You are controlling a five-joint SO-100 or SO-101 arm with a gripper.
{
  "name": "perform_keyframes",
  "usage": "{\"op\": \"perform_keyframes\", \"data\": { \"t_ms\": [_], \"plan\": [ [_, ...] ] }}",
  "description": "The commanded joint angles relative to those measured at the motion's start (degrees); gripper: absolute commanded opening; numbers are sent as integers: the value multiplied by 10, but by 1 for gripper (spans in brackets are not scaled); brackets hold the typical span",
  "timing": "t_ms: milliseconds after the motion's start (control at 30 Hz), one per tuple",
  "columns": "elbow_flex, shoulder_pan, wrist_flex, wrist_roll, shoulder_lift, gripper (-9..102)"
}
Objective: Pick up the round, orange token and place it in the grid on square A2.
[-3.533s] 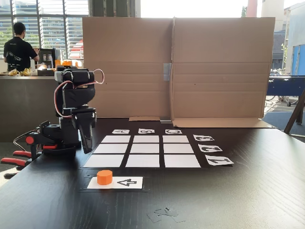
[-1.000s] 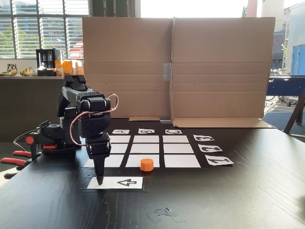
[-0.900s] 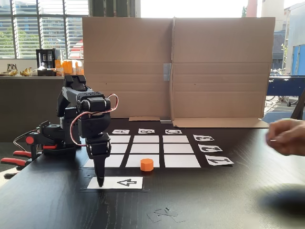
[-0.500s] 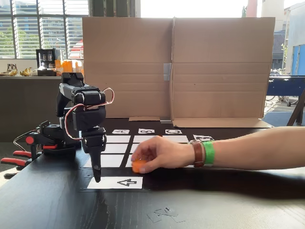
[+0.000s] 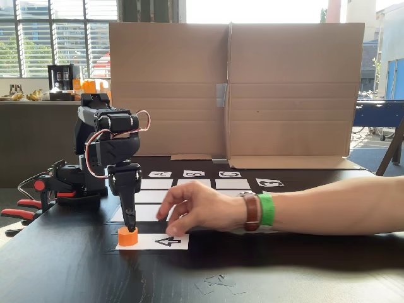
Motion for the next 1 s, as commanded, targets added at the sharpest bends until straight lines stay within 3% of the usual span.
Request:
{"op": "perform_keyframes", "data": {
  "t_ms": [0,133,267,500,633,967],
  "plan": [
    [9,-7,-11,-6,34,43],
    [24,-10,-15,-4,25,46],
    [25,-11,-15,4,16,61],
    [25,-12,4,15,15,74],
    [26,-16,47,25,29,77],
    [35,-7,33,44,94,80]
  ]
}}
